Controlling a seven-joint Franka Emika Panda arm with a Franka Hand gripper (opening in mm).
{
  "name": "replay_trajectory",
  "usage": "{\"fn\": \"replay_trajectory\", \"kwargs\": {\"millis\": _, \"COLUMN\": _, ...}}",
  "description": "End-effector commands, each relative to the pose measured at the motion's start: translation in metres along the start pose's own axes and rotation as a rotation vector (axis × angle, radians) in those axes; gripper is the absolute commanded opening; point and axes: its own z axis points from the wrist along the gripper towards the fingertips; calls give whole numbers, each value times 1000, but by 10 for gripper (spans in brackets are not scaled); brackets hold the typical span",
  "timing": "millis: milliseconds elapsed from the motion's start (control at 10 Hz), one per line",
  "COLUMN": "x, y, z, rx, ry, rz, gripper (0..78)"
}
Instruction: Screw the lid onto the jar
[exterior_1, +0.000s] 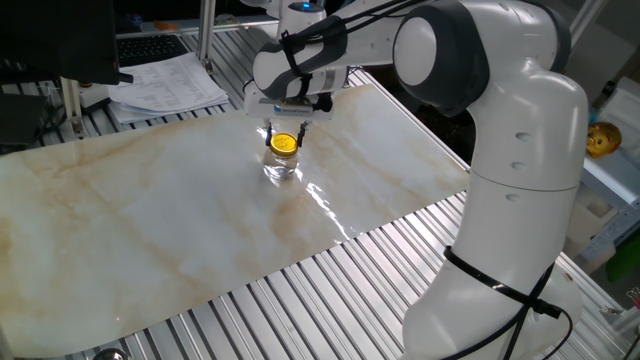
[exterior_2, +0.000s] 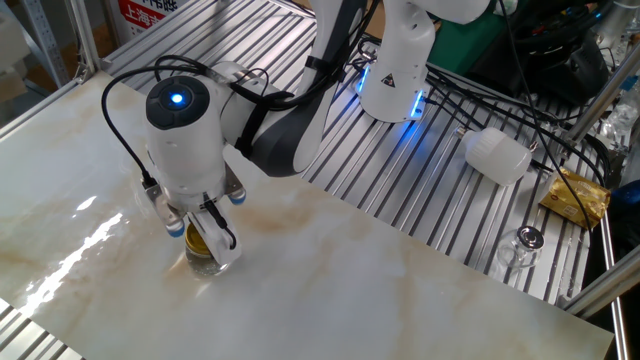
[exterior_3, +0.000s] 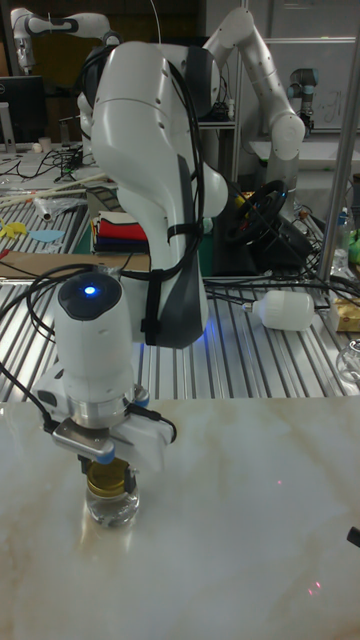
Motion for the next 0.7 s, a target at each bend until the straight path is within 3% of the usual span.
{"fn": "replay_trajectory", "kwargs": {"millis": 100, "x": -1, "y": 0, "z": -2, "rx": -3, "ry": -7, "rz": 4, "gripper": 774}}
{"fn": "replay_trajectory", "kwargs": {"millis": 400, "x": -1, "y": 0, "z": -2, "rx": -3, "ry": -7, "rz": 4, "gripper": 774}}
{"fn": "replay_trajectory", "kwargs": {"millis": 700, "x": -3, "y": 10, "z": -16, "rx": -4, "ry": -7, "rz": -123, "gripper": 774}}
